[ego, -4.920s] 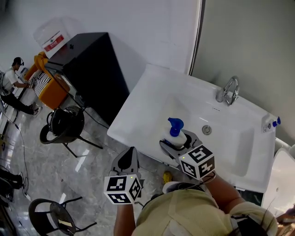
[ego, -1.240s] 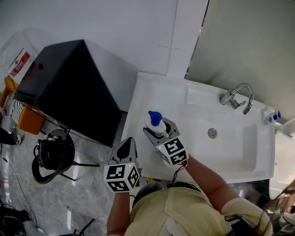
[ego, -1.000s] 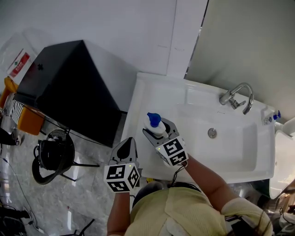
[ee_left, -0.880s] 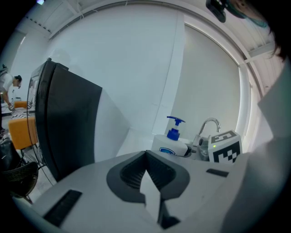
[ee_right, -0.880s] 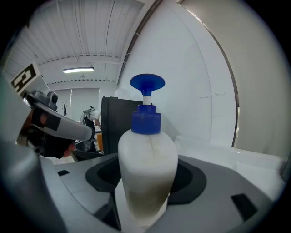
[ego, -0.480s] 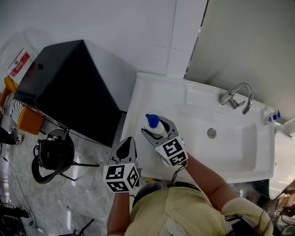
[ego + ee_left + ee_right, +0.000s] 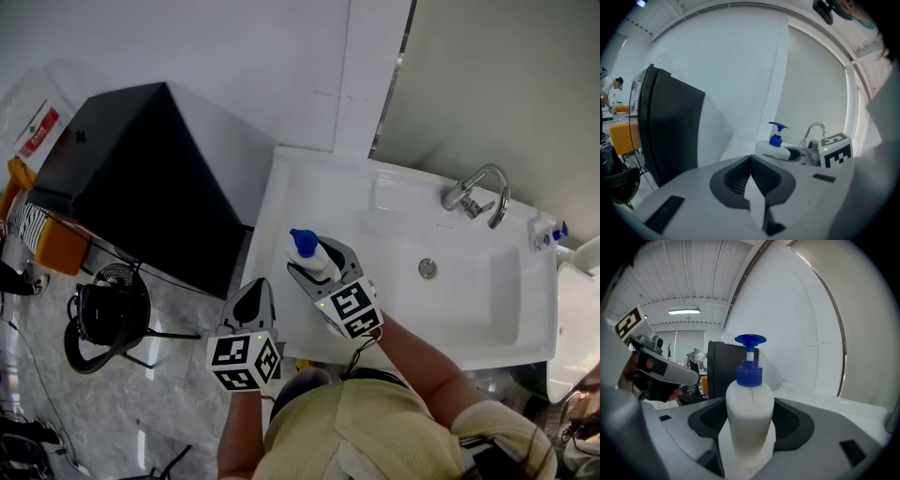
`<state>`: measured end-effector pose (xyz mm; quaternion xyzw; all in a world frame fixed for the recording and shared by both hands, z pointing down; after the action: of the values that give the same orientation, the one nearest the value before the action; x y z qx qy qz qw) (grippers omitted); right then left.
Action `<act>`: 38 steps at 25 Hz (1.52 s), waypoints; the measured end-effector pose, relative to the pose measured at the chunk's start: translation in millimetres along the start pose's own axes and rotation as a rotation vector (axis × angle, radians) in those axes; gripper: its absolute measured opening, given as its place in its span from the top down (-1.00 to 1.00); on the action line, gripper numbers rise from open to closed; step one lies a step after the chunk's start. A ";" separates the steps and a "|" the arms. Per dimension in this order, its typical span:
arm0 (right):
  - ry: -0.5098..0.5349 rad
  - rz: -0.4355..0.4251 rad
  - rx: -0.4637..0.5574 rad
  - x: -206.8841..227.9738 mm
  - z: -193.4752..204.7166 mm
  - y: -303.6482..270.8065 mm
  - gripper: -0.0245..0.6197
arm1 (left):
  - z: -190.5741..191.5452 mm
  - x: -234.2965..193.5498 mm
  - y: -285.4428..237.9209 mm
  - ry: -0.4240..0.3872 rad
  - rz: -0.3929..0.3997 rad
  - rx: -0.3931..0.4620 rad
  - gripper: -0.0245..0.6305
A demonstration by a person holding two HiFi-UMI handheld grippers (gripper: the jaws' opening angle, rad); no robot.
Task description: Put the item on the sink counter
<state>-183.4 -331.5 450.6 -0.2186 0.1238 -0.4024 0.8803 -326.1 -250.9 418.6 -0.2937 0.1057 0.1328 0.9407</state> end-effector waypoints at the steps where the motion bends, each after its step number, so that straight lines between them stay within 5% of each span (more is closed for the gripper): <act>1: 0.000 0.000 0.001 0.0 -0.1 2.0 0.05 | 0.3 0.6 0.8 0.001 -0.001 0.001 0.82; 38: -0.060 -0.027 0.064 1.9 17.0 95.7 0.06 | 22.6 28.2 33.3 0.038 -0.052 0.061 0.82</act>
<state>-112.9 -272.5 419.0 -0.2037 0.0815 -0.4114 0.8846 -307.2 -206.1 411.5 -0.2702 0.1200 0.0993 0.9501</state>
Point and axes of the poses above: the fingertips, and each gripper's own axes: y backward along the fingers, x to its right, z out of its underside, the point moved 8 cm from there along y, backward along the fingers, and after that the axes turned 11 degrees about -x, right-handed, at the moved point
